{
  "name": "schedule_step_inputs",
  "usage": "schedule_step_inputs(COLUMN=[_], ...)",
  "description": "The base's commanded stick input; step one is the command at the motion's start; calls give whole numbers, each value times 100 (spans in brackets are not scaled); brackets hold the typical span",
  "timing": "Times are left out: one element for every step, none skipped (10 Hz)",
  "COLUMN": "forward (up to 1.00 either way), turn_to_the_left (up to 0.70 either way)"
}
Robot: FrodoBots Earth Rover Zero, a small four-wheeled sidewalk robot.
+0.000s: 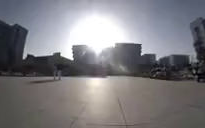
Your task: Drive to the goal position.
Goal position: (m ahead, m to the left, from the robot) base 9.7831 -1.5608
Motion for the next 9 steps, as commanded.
schedule_step_inputs(forward=[100, 100, 100, 100, 100, 100, 100, 100, 100], turn_to_the_left=[-20, -33, 4, 4, 4, 4, 4, 4, 4])
